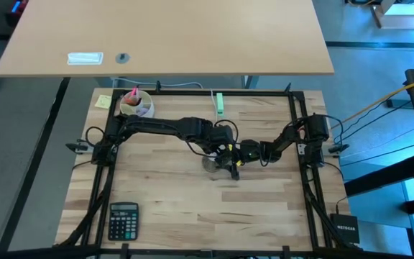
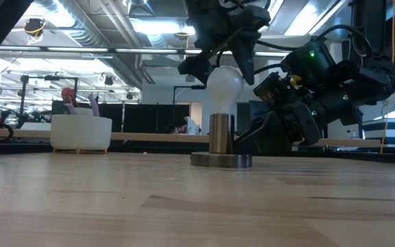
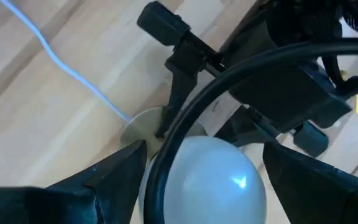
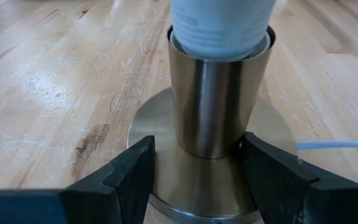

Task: Screw lightbulb
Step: Remove the lightbulb from the lamp

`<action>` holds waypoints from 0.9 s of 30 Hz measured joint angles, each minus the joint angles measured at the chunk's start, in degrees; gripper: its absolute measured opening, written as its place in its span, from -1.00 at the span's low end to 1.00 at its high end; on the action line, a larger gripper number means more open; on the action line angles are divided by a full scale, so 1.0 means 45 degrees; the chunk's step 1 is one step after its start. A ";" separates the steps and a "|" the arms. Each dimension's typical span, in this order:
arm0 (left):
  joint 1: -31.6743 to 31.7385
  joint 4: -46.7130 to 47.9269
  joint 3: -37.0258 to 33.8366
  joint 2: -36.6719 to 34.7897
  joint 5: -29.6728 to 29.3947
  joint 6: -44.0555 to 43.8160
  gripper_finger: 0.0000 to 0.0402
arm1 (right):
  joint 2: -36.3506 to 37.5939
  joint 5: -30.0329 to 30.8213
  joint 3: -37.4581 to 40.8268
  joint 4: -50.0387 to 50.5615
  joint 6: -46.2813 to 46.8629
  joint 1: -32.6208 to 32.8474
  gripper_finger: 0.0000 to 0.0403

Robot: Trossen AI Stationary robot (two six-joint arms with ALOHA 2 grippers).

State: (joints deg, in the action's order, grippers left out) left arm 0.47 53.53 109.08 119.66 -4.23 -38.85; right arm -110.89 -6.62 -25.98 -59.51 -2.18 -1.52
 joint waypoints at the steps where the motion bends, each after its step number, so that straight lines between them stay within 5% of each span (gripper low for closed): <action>1: 0.0003 0.0053 0.0000 -0.0055 0.0001 0.0150 0.55 | 0.0002 -0.0003 -0.0005 0.0007 0.0007 0.0000 0.15; 7: 0.0010 0.0297 0.0004 -0.0674 0.0001 0.2088 0.56 | 0.0002 -0.0013 -0.0005 0.0002 0.0065 0.0000 0.15; 17: -0.0083 0.0562 0.0019 -0.1082 0.0016 0.9731 0.56 | 0.0000 -0.0097 -0.0005 -0.0003 0.0085 0.0000 0.15; 27: -0.0049 0.0604 0.0019 -0.0880 0.0033 1.2627 0.56 | 0.0000 -0.0115 -0.0005 -0.0003 0.0089 0.0000 0.15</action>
State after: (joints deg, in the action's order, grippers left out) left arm 0.25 56.25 109.16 115.70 -4.09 17.97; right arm -110.89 -7.14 -26.00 -59.53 -1.78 -1.52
